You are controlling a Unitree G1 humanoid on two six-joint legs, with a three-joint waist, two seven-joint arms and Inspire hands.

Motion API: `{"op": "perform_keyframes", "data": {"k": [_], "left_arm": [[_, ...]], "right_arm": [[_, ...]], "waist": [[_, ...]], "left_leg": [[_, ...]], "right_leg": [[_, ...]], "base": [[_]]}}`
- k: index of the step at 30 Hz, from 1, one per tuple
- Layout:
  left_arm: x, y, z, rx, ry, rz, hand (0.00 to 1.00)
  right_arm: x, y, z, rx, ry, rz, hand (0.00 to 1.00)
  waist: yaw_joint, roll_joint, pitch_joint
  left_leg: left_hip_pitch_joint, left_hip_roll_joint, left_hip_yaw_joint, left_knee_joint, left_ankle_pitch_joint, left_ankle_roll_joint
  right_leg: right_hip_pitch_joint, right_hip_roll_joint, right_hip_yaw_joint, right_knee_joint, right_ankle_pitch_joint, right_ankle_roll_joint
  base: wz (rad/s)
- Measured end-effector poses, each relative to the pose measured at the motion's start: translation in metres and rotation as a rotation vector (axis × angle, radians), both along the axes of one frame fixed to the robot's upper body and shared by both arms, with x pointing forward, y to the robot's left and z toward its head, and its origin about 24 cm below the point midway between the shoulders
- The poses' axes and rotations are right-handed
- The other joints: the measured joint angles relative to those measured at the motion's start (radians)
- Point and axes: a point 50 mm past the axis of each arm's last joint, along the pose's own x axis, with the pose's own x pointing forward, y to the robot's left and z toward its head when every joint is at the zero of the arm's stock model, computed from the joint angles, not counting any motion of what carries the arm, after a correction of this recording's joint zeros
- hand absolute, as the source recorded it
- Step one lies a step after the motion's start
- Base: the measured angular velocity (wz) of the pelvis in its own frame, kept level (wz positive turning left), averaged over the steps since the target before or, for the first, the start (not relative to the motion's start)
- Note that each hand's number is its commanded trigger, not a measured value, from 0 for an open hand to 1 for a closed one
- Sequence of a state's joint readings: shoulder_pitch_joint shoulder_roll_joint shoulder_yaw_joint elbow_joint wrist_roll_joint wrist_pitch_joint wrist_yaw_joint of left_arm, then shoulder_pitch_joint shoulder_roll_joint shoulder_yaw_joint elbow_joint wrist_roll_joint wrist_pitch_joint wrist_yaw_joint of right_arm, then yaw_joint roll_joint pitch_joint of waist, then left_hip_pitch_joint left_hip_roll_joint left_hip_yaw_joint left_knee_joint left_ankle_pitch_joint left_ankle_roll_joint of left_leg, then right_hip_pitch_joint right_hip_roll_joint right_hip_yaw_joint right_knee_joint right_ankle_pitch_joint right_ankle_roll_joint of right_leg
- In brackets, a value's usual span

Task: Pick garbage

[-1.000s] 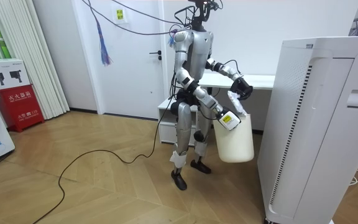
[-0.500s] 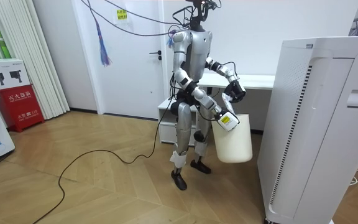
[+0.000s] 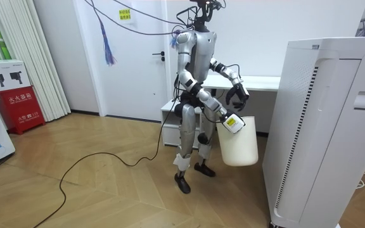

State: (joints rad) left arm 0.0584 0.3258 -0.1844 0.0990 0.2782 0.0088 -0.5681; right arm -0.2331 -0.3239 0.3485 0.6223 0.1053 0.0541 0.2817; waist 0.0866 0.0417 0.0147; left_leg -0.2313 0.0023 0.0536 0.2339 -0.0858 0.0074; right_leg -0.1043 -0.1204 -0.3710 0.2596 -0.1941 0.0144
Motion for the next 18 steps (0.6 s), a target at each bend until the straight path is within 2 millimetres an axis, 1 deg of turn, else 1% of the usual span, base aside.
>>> {"op": "perform_keyframes", "data": {"k": [1,4,6,14,17,18], "left_arm": [[0.0,0.0,0.0,0.001,-0.002,0.002,0.0],[0.001,0.001,0.0,0.023,-0.01,0.014,0.0],[0.001,0.002,0.0,0.036,-0.011,0.015,0.0],[0.002,0.004,-0.001,0.071,-0.037,0.041,0.0],[-0.001,0.005,-0.004,0.074,-0.042,0.069,0.0],[-0.004,0.005,-0.007,0.073,-0.038,0.088,0.0]], "right_arm": [[0.0,0.0,0.0,-0.001,0.0,-0.001,1.0],[0.0,-0.001,0.0,-0.007,-0.004,-0.012,1.0],[0.0,-0.002,0.0,-0.01,-0.007,-0.017,1.0],[-0.003,0.0,-0.003,-0.003,0.001,-0.026,1.0],[-0.009,-0.002,-0.008,0.0,0.018,-0.047,1.0],[-0.014,-0.003,-0.012,0.009,0.033,-0.058,1.0]], "waist": [[0.0,-0.002,0.001],[0.0,-0.012,0.0077],[0.0,-0.014,0.0092],[-0.004,-0.015,0.0091],[-0.005,-0.02,0.0088],[-0.001,-0.025,0.0084]], "left_leg": [[0.0,0.0,0.001,0.0,0.0,0.0],[-0.002,-0.001,0.003,-0.001,0.0,0.0],[-0.003,-0.001,0.003,-0.001,0.0,0.0],[0.001,0.0,0.004,-0.005,0.0,0.0],[0.008,-0.002,0.005,-0.01,0.001,0.002],[0.013,-0.002,0.009,-0.013,0.001,0.003]], "right_leg": [[0.0,0.0,0.0,0.0,0.0,0.0],[0.0,0.0,0.0,-0.004,-0.001,0.001],[0.0,0.0,0.0,-0.006,-0.001,0.001],[0.001,0.001,0.0,-0.004,-0.001,0.001],[0.004,0.001,0.001,-0.004,-0.001,0.002],[0.009,0.002,0.002,-0.005,-0.001,0.002]], "base": [[0.0],[0.0],[0.0],[0.0],[-0.01],[0.0]]}}
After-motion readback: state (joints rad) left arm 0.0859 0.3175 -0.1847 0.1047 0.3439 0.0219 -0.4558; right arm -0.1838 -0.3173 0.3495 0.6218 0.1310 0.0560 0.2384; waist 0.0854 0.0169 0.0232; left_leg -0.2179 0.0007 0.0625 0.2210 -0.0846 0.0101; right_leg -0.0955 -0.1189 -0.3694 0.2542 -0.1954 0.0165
